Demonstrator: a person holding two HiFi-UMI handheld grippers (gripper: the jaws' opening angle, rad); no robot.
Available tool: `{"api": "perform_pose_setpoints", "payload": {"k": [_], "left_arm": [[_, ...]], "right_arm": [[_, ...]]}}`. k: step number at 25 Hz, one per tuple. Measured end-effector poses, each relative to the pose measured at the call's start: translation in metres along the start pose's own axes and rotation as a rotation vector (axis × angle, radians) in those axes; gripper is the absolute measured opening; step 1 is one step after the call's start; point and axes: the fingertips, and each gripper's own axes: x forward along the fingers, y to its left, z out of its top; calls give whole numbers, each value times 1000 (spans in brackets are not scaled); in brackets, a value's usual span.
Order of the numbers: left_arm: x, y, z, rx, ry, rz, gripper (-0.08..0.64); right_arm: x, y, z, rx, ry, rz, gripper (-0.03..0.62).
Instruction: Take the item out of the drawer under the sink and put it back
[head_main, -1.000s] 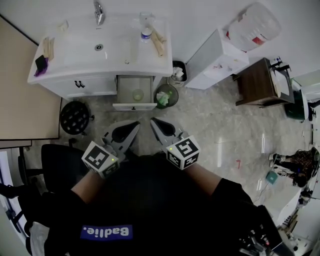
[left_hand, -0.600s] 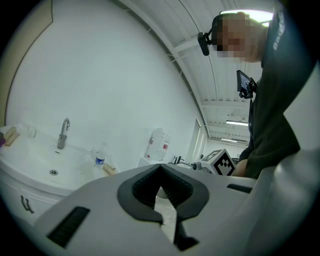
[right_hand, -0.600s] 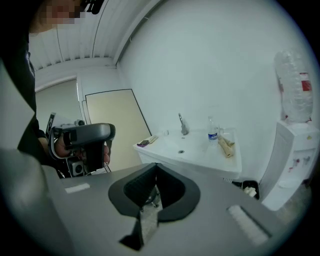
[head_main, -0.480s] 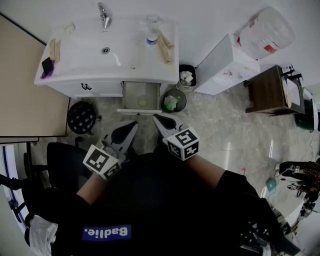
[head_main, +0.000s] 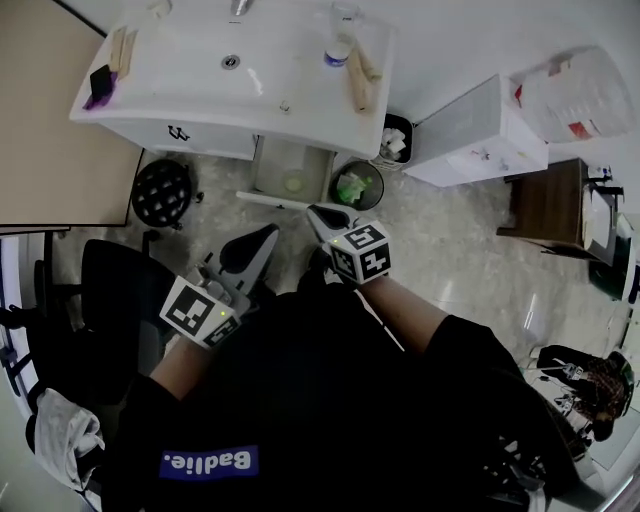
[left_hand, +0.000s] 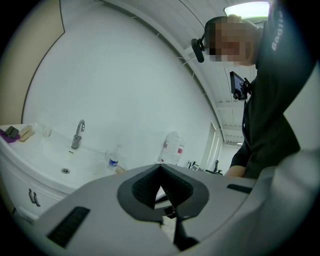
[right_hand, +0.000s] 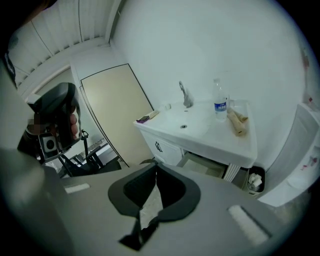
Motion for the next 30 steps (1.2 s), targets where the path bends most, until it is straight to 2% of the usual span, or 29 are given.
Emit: {"api": "perform_pose_setpoints", "payload": {"k": [15,19,25,30], "left_arm": [[-15,29,-10,-42,-11,77,-9],[-18,38,-5,-19,-49,94,-9],[-22,45,-15,-56,-5,96,-9],[-27,55,-24,-65,1,129,-9]], "right_arm": [[77,-51,-40,-18,180,-38,23],[97,-72,-57,-26,247,-68,43],[131,-109,-76,-18,320,-119,57],[161,-133,-93,15,369,-140,72]]}}
